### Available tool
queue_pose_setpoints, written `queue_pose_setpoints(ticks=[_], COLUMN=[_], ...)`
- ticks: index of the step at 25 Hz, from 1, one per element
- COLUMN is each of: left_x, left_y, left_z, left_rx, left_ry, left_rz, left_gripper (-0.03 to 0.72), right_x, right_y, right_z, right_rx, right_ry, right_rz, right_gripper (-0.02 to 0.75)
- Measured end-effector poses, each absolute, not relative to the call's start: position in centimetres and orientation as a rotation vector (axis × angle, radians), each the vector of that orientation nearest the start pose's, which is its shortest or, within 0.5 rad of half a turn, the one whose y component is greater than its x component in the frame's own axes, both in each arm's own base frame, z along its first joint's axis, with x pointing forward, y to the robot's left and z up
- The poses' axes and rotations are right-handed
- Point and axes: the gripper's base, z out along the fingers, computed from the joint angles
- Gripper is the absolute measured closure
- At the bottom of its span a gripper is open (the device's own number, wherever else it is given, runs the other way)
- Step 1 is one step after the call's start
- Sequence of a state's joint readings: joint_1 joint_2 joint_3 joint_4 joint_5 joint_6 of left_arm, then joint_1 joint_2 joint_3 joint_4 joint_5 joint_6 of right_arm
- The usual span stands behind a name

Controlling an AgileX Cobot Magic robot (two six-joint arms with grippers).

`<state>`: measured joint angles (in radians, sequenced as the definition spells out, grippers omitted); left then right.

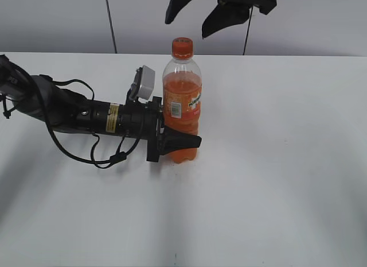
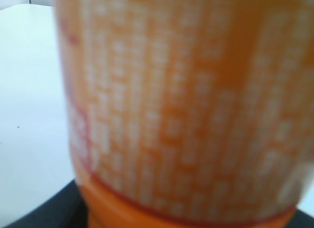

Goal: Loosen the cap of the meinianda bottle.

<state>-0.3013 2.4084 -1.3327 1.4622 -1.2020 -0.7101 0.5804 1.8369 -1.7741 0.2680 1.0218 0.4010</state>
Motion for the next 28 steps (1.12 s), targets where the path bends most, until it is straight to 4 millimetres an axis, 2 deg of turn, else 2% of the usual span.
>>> queue_pose_setpoints(ticks=[6, 15, 28], left_x=[37.4, 37.4, 37.4], left_y=[-20.5, -20.5, -20.5], left_z=[6.4, 6.4, 6.4], left_rx=[1.33, 1.33, 1.329], left_ry=[1.478, 1.478, 1.478], left_rz=[-1.156, -1.156, -1.156], left_gripper=[0.277, 0.277, 0.277], right_x=[32.6, 32.8, 32.8], right_y=[25.2, 26.3, 26.7], right_z=[33.7, 32.0, 31.6], right_rx=[-0.159, -0.174, -0.182], right_ry=[2.67, 2.686, 2.682], right_rz=[0.604, 0.495, 0.485], right_gripper=[0.275, 0.275, 0.296])
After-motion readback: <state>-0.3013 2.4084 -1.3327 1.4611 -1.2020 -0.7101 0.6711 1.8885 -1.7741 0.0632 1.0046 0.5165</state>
